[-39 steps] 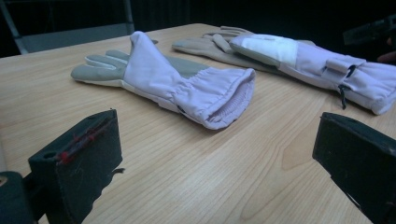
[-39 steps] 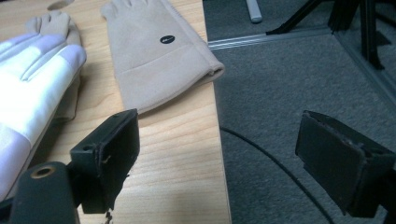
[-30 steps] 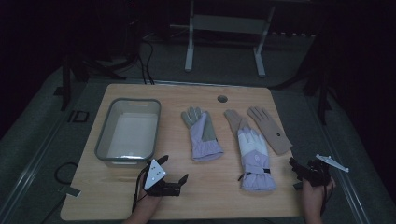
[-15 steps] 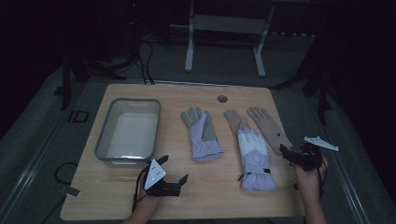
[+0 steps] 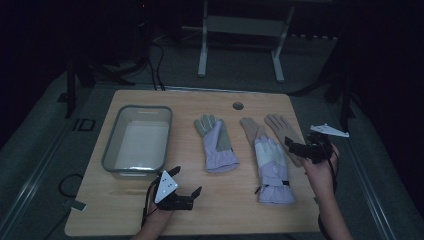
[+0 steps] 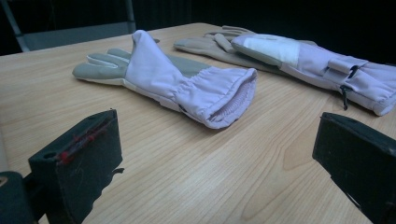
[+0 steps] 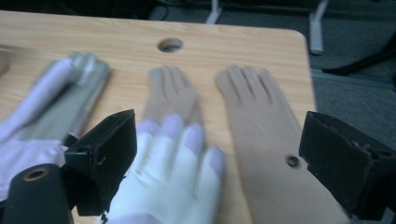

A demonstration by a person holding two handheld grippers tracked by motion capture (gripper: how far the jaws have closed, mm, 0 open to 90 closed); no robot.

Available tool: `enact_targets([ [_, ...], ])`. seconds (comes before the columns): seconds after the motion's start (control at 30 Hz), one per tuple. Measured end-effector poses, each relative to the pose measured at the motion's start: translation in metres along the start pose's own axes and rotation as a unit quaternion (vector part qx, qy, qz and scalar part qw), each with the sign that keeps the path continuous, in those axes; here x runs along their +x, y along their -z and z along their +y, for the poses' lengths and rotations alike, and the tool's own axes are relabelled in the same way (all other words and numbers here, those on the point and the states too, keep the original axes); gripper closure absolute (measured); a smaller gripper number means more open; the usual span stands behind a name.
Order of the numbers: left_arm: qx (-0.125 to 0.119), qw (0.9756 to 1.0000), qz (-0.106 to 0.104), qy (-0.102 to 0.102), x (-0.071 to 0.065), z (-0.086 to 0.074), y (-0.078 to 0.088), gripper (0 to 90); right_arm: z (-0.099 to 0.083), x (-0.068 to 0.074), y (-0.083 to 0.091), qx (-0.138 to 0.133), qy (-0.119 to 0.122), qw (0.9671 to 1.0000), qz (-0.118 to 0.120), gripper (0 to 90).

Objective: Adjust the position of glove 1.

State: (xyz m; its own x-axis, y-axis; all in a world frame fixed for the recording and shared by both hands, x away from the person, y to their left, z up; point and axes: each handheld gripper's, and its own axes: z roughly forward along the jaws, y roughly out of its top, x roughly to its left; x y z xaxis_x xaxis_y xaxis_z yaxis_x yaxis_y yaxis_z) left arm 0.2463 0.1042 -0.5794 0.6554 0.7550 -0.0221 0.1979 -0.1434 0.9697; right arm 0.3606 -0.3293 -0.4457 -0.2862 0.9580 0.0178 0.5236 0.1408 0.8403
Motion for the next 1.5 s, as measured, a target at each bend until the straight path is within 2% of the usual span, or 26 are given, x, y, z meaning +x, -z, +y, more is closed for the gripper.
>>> enact_targets([
  [0.07, 0.000, 1.0000, 0.000, 0.000, 0.000, 0.000, 0.000, 1.4, 0.003, 0.002, -0.001, 0.001, 0.003, 1.0000, 0.003, 11.3],
  [0.17, -0.001, 1.0000, 0.000, 0.000, 0.000, 0.000, 0.000, 1.4, 0.017, 0.016, -0.007, 0.001, 0.015, 0.9998, 0.011, 11.7],
  [0.23, -0.001, 1.0000, -0.001, 0.000, 0.000, 0.000, 0.000, 1.4, 0.020, 0.019, -0.008, -0.001, 0.016, 0.9998, 0.014, 11.8],
  [0.33, 0.001, 1.0000, -0.001, -0.001, 0.000, 0.000, 0.000, 1.4, 0.033, 0.032, -0.015, -0.005, 0.021, 0.9995, 0.025, 12.8],
  [0.43, 0.001, 1.0000, -0.001, 0.004, 0.001, 0.000, 0.000, 1.4, 0.037, 0.040, -0.018, -0.009, 0.030, 0.9992, 0.026, 12.8],
  [0.53, 0.000, 1.0000, -0.001, 0.006, 0.001, 0.000, 0.000, 1.4, 0.043, 0.052, -0.025, -0.002, 0.037, 0.9985, 0.041, 13.1],
  [0.67, 0.002, 1.0000, 0.000, -0.003, -0.001, 0.000, 0.000, 1.4, 0.046, 0.066, -0.034, 0.003, 0.045, 0.9975, 0.055, 13.3],
  [0.77, 0.003, 1.0000, -0.001, -0.001, 0.000, 0.000, 0.000, 1.4, 0.048, 0.078, -0.041, 0.004, 0.050, 0.9971, 0.057, 13.3],
  [0.9, 0.002, 1.0000, -0.001, -0.004, -0.001, 0.000, -0.001, 1.4, 0.052, 0.096, -0.052, 0.017, 0.067, 0.9956, 0.064, 13.3],
  [0.93, 0.002, 1.0000, -0.001, -0.005, -0.001, 0.000, 0.000, 1.4, 0.054, 0.104, -0.057, 0.021, 0.071, 0.9947, 0.071, 13.3],
  [1.23, 0.002, 1.0000, -0.002, -0.006, -0.001, 0.000, -0.001, 1.4, 0.057, 0.137, -0.083, 0.039, 0.077, 0.9917, 0.095, 13.2],
  [1.5, 0.002, 1.0000, -0.003, -0.007, -0.001, 0.000, -0.001, 1.4, 0.052, 0.158, -0.111, 0.066, 0.079, 0.9886, 0.110, 13.3],
])
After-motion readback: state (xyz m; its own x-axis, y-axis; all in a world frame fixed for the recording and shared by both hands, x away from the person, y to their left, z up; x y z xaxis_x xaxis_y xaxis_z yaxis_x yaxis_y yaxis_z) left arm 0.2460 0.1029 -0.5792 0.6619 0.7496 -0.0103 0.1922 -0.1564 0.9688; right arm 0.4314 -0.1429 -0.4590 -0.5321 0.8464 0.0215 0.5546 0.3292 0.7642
